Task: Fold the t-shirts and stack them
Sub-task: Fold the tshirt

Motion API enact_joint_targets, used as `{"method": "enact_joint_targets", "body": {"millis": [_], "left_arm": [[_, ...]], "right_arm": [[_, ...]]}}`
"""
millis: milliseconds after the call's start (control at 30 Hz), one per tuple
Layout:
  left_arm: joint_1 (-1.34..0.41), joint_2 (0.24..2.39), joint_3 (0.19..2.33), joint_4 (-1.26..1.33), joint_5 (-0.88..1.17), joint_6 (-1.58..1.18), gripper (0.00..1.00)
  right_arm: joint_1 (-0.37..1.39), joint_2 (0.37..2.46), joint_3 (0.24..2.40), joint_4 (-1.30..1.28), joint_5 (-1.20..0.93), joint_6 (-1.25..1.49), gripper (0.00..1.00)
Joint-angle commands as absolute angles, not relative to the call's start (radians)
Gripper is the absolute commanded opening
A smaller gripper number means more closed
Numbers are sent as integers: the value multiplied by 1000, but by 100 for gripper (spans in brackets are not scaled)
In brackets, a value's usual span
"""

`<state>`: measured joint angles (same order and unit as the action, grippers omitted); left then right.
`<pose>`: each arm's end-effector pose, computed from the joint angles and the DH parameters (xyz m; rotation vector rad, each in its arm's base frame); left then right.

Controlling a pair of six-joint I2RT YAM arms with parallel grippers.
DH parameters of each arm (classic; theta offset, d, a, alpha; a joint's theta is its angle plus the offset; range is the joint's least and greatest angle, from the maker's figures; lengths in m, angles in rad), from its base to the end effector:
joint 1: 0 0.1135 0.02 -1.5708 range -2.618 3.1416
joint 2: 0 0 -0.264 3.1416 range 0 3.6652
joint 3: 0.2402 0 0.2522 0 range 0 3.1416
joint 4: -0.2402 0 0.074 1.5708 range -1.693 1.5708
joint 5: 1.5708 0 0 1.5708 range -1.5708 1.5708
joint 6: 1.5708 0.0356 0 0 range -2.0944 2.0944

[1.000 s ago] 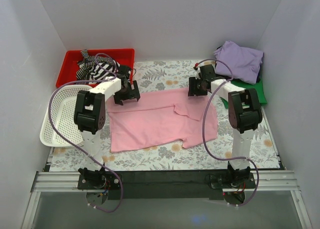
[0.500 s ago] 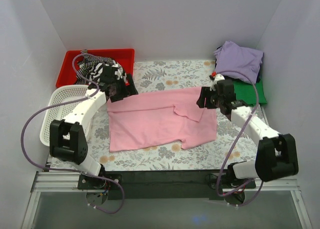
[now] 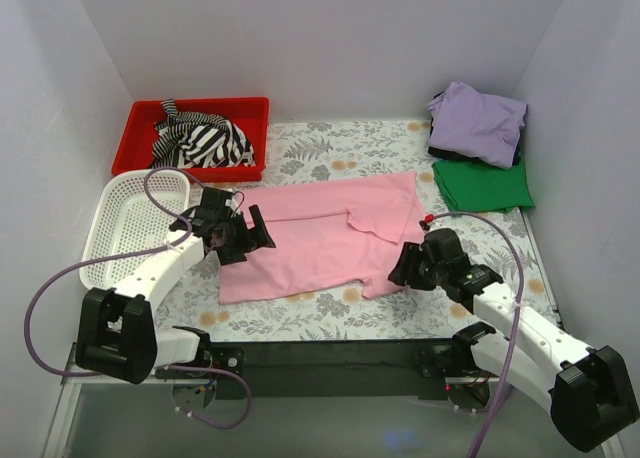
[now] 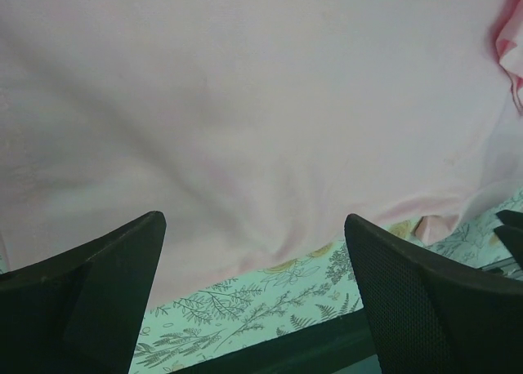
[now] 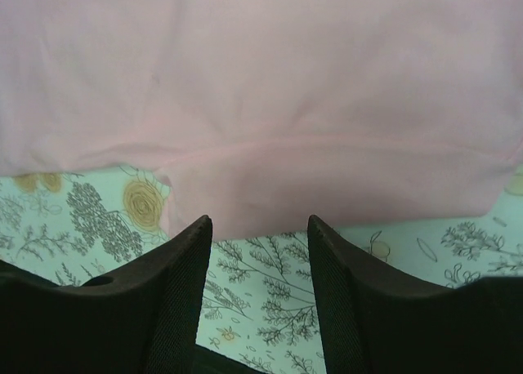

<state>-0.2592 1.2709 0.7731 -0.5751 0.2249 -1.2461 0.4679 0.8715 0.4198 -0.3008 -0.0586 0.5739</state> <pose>0.2278 -0.0686 0.2060 -1.2732 2.5395 -0.7275 0.1567 0.0815 0.1877 0.0966 2.3950 0.5781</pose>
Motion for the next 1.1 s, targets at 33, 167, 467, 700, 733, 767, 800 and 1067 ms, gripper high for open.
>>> {"method": "enact_joint_targets", "body": {"millis": [33, 167, 467, 700, 733, 767, 800, 1067], "left_arm": [[-264, 1210, 758, -560, 232, -1255, 91], [-264, 1206, 752, -561, 227, -1252, 91], [-264, 1268, 779, -560, 221, -1238, 91], [-265, 1315, 790, -560, 196, -1224, 91], [-265, 1318, 788, -558, 199, -1224, 91], [-265, 1318, 787, -558, 199, -1224, 91], [-265, 1321, 785, -558, 201, -1224, 91], [-267, 1347, 798, -558, 201, -1209, 91]], "right_arm": [[576, 847, 388, -354, -5, 727, 56], [610, 847, 388, -379, 49, 764, 57], [649, 893, 370, -382, 98, 811, 57], [670, 940, 328, -319, 133, 828, 51], [670, 952, 327, -315, 138, 830, 46], [672, 956, 324, -307, 140, 827, 41], [672, 960, 324, -302, 138, 827, 35], [680, 928, 367, -308, 158, 790, 1]]}}
